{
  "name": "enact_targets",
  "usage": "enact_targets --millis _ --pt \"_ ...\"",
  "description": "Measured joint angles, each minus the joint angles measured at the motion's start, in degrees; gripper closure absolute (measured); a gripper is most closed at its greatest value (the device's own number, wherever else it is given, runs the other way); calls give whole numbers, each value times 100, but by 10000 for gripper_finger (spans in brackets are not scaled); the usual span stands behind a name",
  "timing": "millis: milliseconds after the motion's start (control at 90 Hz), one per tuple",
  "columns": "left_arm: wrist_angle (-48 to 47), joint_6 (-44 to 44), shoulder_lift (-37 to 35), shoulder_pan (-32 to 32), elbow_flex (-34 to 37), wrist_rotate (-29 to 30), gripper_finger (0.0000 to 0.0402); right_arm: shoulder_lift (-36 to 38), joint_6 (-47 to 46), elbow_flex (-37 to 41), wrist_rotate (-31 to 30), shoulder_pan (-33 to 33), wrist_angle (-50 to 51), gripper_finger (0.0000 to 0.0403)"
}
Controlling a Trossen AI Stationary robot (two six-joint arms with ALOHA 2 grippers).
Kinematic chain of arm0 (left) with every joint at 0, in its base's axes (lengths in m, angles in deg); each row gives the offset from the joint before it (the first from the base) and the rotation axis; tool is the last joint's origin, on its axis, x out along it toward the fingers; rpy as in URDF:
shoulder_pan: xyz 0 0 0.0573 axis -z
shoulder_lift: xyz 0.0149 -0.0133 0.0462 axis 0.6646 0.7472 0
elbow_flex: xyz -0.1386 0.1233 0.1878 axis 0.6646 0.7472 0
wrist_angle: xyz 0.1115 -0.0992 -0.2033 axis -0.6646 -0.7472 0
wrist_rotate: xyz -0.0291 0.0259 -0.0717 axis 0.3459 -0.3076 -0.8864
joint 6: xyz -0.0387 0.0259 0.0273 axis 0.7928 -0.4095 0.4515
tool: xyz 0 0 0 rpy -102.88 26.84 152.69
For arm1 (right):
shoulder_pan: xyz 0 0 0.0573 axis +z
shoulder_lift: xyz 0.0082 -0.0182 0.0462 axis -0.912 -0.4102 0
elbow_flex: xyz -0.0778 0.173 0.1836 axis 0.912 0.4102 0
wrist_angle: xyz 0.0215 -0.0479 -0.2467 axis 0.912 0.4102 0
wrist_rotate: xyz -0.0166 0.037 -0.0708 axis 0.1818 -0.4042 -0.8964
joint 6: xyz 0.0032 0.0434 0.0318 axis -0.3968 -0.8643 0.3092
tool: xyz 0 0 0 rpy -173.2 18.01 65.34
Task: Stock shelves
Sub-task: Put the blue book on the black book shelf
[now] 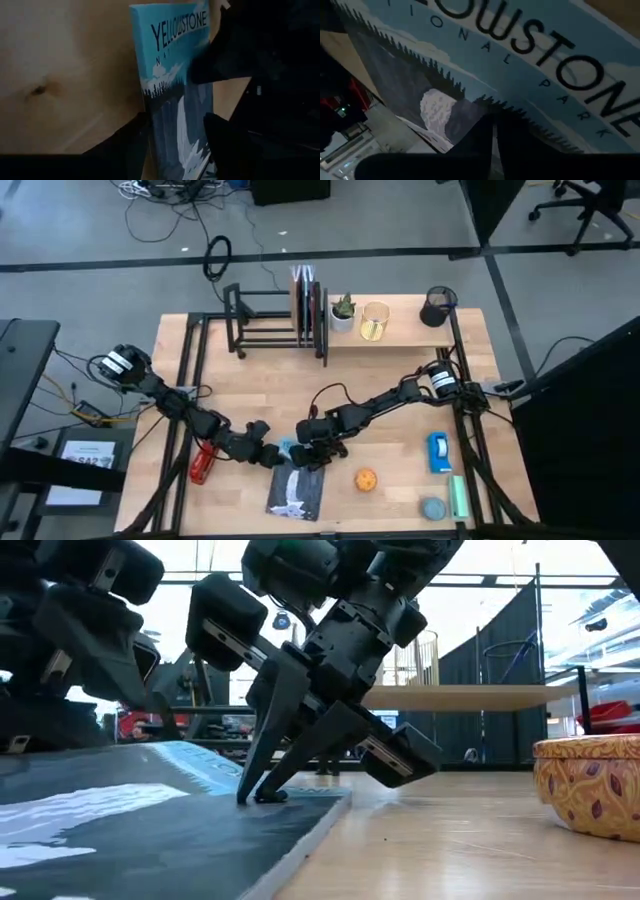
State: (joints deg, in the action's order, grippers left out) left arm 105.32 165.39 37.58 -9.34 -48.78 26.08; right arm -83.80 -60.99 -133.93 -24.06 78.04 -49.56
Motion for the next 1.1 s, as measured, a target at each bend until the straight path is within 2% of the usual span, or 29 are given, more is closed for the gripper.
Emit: enact_targets --millis 222,378,567,822,1100 --pt "529 -199 -11 -4 -5 208 232 7 89 0 -4 0 39 403" --pt "402 -203 -10 -4 -13 182 248 7 156 0 -45 0 21 403" --pt "413 -178 253 -7 -13 135 295 4 210 0 -48 0 13 403" --pt "295 -117 603 -7 -13 16 391 0 384 -1 -184 0 -56 403" --pt "-37 144 623 -9 -52 -4 401 202 525 17 -346 -4 37 402"
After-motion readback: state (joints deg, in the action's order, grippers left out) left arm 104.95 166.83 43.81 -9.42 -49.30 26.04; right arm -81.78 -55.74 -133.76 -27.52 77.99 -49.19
